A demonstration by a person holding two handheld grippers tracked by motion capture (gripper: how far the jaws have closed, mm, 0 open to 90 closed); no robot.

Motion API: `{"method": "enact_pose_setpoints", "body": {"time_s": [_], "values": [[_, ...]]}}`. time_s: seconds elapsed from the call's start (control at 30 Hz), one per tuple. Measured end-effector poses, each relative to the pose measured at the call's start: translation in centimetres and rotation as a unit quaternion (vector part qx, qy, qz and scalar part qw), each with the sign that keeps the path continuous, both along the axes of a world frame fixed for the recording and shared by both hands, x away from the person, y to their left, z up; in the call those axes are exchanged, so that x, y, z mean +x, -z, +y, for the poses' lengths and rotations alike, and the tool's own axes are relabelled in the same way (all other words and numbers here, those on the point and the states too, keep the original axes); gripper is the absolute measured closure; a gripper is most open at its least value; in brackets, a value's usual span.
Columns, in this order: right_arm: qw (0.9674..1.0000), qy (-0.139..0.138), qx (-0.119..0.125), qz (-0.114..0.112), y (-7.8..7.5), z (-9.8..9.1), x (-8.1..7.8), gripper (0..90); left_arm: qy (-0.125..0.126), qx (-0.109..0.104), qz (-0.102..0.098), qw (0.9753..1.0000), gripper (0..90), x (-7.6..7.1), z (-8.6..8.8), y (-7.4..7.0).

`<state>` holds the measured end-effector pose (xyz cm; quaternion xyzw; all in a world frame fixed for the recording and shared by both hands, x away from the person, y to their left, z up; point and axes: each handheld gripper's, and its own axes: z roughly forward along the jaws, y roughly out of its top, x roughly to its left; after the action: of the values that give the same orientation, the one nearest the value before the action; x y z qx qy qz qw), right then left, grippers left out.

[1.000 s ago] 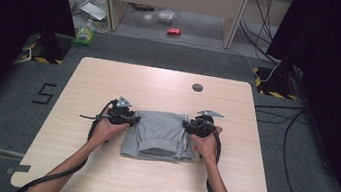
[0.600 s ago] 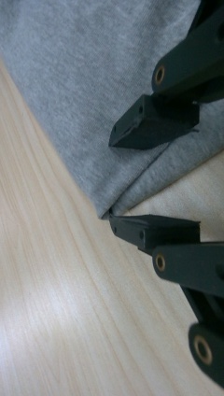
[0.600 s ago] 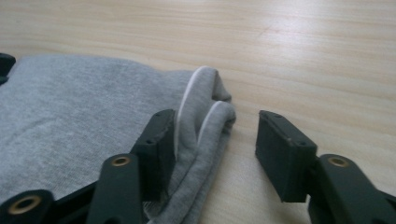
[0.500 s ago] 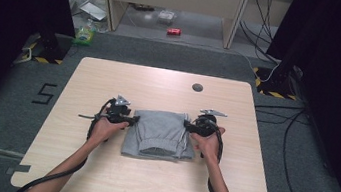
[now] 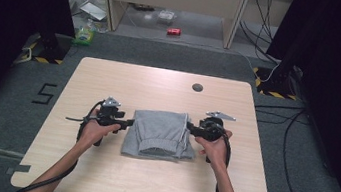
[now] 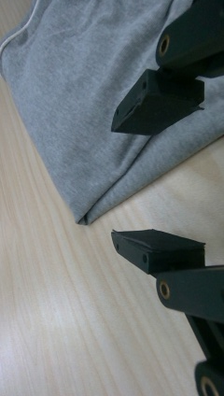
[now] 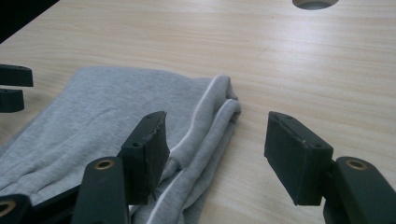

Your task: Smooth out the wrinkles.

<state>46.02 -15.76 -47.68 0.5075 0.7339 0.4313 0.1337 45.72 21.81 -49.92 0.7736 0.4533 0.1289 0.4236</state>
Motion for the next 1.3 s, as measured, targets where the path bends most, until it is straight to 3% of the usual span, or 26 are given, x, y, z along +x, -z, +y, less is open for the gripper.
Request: {"method": "enact_pose_setpoints", "body": {"time_s": [0.4,0.67,1.1,1.3], "values": [[0.9999,-0.013,-0.006,-0.002,-0.2,0.7,-1.2,38.0,0.008,-0.006,-0.004,0.9999,35.9,-1.6,0.7,-0.3],[0.9998,-0.020,-0.005,-0.005,-0.4,1.1,-1.8,36.9,0.013,-0.005,0.002,0.9999,32.2,-2.3,0.9,0.3],[0.9991,-0.036,-0.022,-0.005,-0.2,1.5,-3.7,35.0,0.017,0.002,0.003,0.9999,29.4,-4.3,1.9,0.7],[0.9989,-0.039,-0.024,-0.008,-0.2,1.0,-5.2,34.4,0.021,0.005,-0.006,0.9998,28.7,-5.8,2.8,0.6]]}}
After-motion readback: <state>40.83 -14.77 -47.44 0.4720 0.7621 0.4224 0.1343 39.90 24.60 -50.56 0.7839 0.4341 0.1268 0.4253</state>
